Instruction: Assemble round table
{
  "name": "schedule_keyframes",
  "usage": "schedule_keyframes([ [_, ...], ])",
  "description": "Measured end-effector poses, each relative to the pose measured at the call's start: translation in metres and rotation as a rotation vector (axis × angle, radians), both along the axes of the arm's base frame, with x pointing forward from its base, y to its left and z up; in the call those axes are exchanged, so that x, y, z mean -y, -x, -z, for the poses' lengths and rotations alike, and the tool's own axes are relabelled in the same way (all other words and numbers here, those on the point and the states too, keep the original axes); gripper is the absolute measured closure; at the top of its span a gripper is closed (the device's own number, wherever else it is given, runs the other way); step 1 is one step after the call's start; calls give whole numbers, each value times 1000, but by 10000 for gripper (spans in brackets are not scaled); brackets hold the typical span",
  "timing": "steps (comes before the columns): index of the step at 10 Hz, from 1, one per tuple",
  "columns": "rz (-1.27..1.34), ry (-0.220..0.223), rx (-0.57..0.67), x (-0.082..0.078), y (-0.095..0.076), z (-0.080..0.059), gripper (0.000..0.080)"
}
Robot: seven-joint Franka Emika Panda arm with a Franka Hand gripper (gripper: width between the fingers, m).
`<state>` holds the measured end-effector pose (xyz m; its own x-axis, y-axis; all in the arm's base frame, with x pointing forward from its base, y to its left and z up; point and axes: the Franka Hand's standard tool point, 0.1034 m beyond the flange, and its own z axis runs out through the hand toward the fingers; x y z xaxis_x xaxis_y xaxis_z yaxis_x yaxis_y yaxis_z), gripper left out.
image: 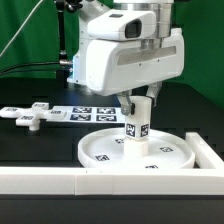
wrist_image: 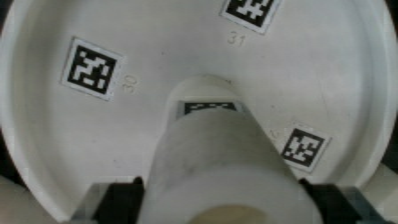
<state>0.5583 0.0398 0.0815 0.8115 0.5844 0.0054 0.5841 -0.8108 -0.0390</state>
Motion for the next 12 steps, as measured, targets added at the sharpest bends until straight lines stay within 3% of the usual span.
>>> schedule_keyframes([
  [4, 275, -5, -12, 0, 1, 0, 390],
  [6, 573, -29, -31, 2, 2, 1, 390],
  [12, 1322, -20, -69, -2, 4, 3, 390],
])
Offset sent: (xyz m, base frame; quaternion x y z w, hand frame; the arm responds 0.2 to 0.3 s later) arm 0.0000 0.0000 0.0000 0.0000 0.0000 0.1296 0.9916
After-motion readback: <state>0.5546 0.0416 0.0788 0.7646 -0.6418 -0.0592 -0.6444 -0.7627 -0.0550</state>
